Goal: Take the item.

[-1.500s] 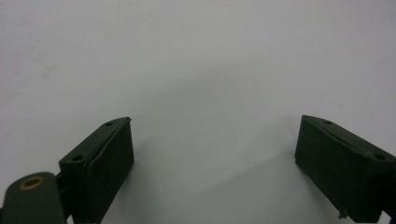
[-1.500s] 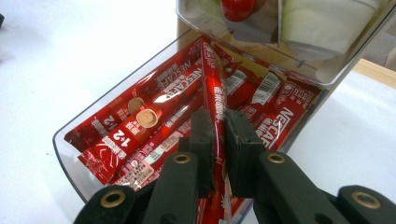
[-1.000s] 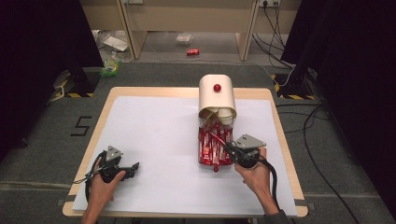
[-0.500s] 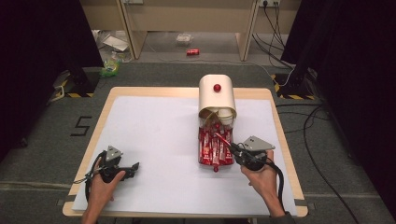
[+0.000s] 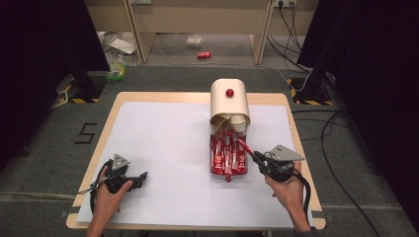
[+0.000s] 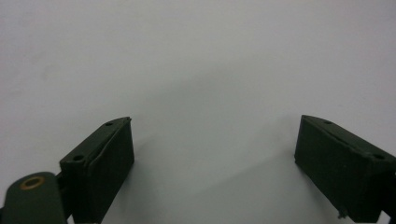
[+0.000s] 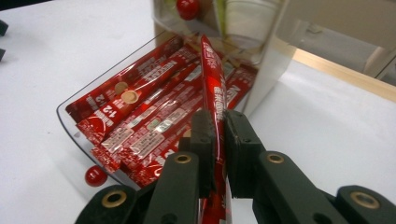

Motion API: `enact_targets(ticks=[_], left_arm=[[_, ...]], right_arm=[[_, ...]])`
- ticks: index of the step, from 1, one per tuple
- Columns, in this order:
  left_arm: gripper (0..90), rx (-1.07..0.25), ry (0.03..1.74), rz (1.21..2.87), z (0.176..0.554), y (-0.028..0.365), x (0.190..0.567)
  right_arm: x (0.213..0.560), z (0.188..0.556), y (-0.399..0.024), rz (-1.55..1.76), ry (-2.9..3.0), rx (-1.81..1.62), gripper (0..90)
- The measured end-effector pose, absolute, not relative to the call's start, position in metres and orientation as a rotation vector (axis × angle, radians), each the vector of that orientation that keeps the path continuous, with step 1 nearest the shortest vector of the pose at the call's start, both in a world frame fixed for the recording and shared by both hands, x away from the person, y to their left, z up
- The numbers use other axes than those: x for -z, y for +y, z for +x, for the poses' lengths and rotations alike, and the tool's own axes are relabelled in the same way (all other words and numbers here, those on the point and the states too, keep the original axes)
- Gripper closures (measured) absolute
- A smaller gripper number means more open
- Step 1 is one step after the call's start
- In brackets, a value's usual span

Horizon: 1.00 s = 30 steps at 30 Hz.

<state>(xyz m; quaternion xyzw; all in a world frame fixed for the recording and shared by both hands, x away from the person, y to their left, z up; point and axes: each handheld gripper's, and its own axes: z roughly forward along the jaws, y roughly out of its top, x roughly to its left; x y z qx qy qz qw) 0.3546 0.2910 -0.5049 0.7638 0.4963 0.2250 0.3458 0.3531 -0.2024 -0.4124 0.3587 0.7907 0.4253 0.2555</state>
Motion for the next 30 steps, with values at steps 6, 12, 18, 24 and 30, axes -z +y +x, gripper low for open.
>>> enact_targets(ticks=[6,12,18,24,30], left_arm=[[11.2,-0.583,1.288,1.984,0.355,0.291,0.505],[11.2,-0.580,1.290,1.982,0.355,0.291,0.505],[11.2,-0.579,1.290,1.981,0.355,0.291,0.505],[11.2,-0.576,1.292,1.979,0.355,0.291,0.505],[11.1,-0.575,1.293,1.977,0.355,0.291,0.505]], right_arm=[[0.411,0.354,-0.212,0.994,2.121,-1.154,83.1],[0.411,0.357,-0.224,1.030,2.095,-1.151,83.0],[0.411,0.359,-0.234,1.065,2.064,-1.148,83.0],[0.412,0.361,-0.242,1.079,2.040,-1.140,83.0],[0.414,0.363,-0.250,1.104,2.019,-1.134,83.0]])
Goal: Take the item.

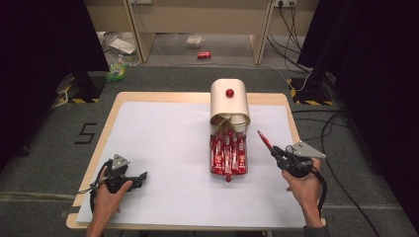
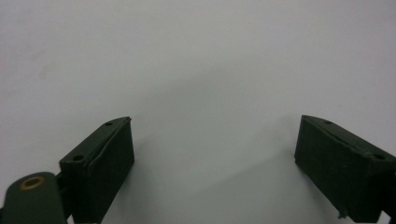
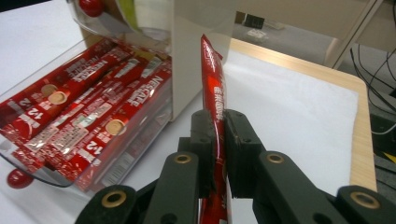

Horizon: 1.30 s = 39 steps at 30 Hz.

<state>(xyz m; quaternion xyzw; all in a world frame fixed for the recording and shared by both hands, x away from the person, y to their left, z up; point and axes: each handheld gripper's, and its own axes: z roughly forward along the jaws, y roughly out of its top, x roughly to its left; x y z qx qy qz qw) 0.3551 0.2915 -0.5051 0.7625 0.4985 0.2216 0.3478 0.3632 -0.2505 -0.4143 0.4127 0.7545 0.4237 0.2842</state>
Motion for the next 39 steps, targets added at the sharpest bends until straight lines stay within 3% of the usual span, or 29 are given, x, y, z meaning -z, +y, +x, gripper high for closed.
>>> enact_targets(ticks=[39], left_arm=[[11.0,-0.573,1.294,1.979,0.355,0.292,0.505]], right_arm=[[0.444,0.377,-0.279,1.215,1.988,-1.027,82.8]])
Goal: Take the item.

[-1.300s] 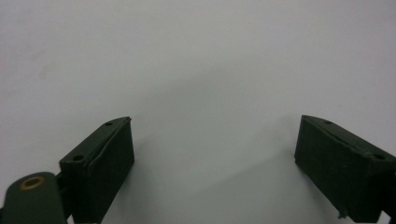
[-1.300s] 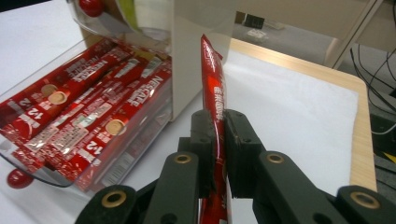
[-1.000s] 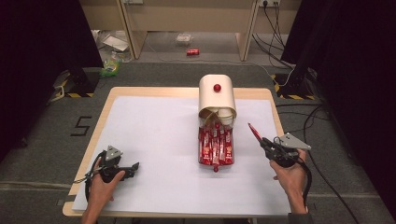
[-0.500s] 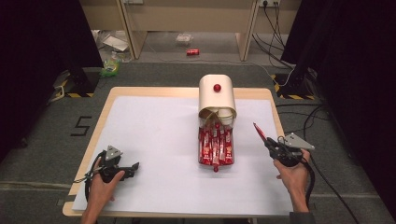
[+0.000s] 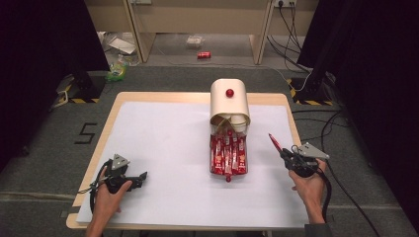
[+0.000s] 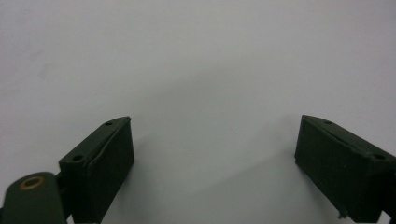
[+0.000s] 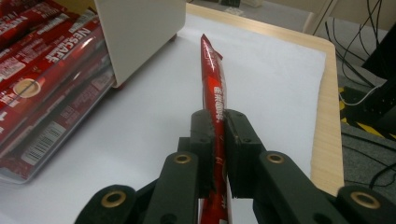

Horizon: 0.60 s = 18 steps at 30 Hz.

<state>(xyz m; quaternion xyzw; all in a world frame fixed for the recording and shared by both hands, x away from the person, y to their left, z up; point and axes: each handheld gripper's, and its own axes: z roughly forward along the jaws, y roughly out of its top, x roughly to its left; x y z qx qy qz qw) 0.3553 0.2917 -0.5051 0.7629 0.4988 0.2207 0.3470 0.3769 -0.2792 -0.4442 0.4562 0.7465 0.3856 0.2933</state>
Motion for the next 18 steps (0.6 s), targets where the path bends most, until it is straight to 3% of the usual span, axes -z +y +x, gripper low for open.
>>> enact_targets(ticks=[18], left_arm=[[11.0,-0.573,1.294,1.979,0.355,0.292,0.505]], right_arm=[[0.458,0.381,-0.279,1.243,2.021,-0.991,82.5]])
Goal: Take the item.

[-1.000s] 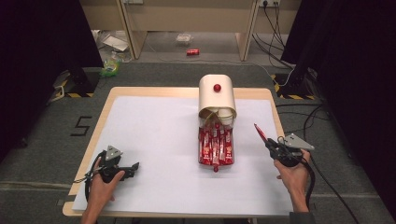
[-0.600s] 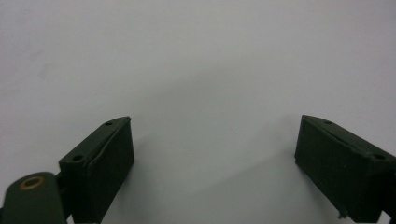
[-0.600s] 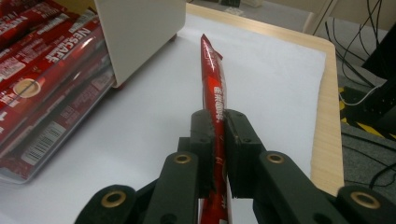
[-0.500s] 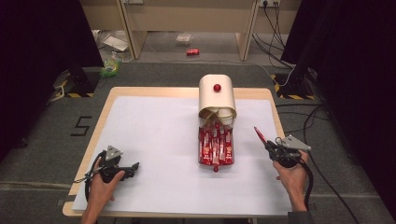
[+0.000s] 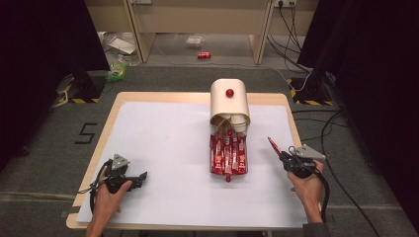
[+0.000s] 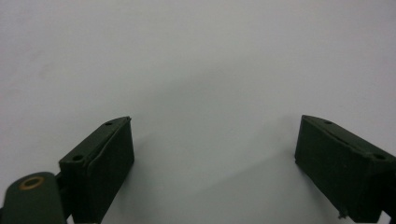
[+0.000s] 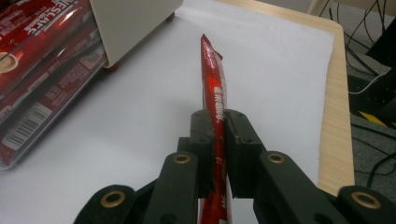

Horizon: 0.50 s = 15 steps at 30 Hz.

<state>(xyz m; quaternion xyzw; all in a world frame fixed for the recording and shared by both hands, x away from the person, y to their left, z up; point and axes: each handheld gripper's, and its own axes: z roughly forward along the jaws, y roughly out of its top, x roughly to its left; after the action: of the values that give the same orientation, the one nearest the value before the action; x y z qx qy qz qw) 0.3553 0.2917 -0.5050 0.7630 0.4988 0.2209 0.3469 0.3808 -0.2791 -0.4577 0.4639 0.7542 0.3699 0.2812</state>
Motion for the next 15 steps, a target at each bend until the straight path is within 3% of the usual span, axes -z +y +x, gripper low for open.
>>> enact_targets(ticks=[15], left_arm=[[11.1,-0.575,1.292,1.980,0.3552,0.2916,0.5051]], right_arm=[[0.4678,0.3836,-0.2798,1.264,2.036,-0.967,82.3]])
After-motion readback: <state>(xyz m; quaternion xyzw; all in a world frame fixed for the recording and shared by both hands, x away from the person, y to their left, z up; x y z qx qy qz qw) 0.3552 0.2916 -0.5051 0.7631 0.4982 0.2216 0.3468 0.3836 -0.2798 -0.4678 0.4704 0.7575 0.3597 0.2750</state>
